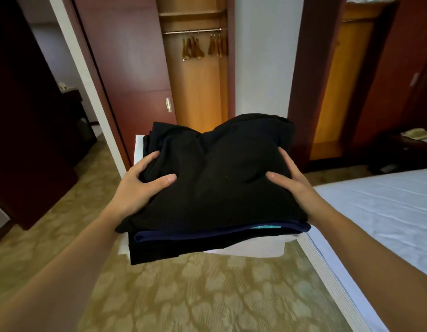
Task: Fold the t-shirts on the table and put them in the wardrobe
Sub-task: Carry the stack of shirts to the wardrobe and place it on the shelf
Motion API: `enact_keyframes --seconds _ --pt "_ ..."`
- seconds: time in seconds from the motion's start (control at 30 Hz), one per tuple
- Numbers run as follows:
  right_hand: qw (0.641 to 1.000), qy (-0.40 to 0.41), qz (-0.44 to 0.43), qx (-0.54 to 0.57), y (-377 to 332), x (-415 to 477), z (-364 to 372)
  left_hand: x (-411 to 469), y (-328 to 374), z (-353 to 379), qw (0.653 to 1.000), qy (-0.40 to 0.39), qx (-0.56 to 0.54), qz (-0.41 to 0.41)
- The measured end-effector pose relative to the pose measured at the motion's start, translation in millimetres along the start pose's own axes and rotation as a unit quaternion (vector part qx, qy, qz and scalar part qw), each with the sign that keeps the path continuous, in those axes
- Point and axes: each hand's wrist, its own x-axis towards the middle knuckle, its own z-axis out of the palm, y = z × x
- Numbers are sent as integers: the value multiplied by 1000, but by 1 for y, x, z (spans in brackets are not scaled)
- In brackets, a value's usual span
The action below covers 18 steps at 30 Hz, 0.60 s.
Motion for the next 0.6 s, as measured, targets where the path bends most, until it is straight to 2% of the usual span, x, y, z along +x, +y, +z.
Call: enact_keyframes --seconds 0.13,0.27,0.6 --pt "1000 -5 -11 -16 12 144 18 130 -48 -11 1000 19 2 14" --pt "999 13 -37 -19 36 273 38 262 -100 -20 999 8 6 41" --pt "997 48 -57 -22 52 574 29 575 -163 -3 997 -35 21 61"
